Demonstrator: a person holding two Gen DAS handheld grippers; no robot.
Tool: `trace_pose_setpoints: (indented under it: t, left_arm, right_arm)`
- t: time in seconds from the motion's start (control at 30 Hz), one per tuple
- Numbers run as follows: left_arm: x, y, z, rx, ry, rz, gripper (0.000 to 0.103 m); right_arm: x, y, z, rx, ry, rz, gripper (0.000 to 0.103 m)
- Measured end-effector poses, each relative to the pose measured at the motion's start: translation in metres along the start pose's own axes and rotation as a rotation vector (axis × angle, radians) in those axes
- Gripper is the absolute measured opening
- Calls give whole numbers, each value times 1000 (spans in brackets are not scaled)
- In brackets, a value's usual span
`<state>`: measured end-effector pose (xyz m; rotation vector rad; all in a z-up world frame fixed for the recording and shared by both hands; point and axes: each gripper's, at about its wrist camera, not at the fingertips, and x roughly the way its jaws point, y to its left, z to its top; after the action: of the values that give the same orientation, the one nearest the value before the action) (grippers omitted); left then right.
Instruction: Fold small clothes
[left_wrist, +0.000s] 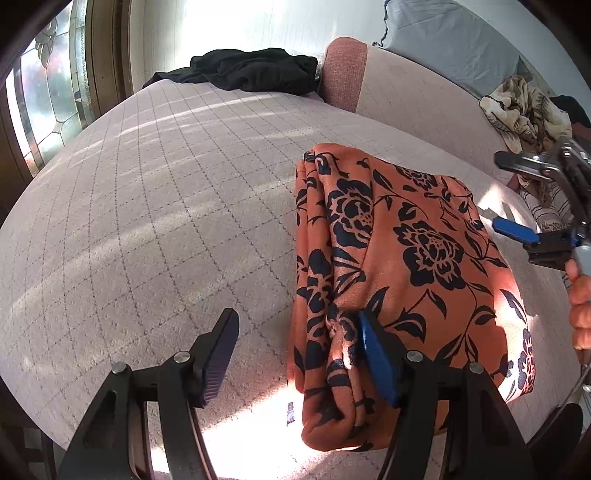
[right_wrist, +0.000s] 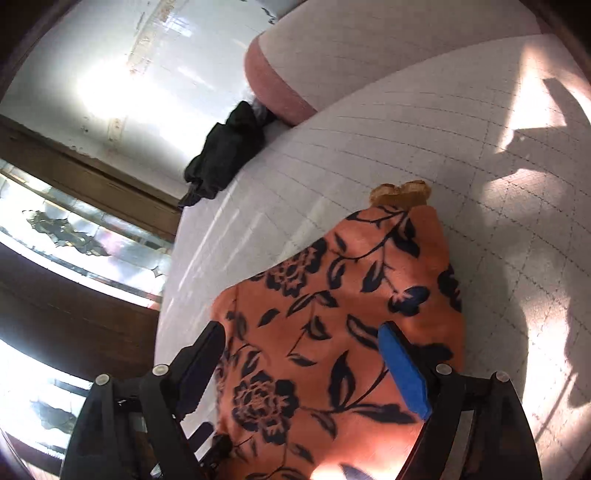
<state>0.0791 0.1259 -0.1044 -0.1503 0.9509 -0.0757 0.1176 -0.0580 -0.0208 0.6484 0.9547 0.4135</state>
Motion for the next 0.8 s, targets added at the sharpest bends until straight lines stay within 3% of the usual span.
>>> trace_pose_setpoints:
  t: [0.1,0.2,0.33,0.37,0.43,0.53,0.67,0.8]
  left_arm:
    - [-1,-1,-1,7,-7,7,68]
    - [-1,0,-1,2,-6,-5,68]
    - [-3,1,-2,9,-18,3,68]
    - [-3,0,-2,6,-18,2,68]
    - [-3,0,-2,4,-19,1,68]
    - [-4,1,-2,3,-18,-16,68]
    - [-15,13,0,-56,-46,-60,67]
    - [-30,24,12,-139,-104,-164,77]
  right_arm:
    - [-18,18,-30,-86,6,27,87]
    - [10,-3,-54,-92,107,-97,88]
    - [-14,9,-62,-92,57,-51,87]
    - [-20,18,-64,-128,50,-23,87]
    - [-26,27,-69,-211,24,-51,88]
    - [8,1,-71,-151,132,-122,89]
    - [-22,18,-73,-158,28,-45,89]
    - [-58,9,-74,-183,-70,-75,89]
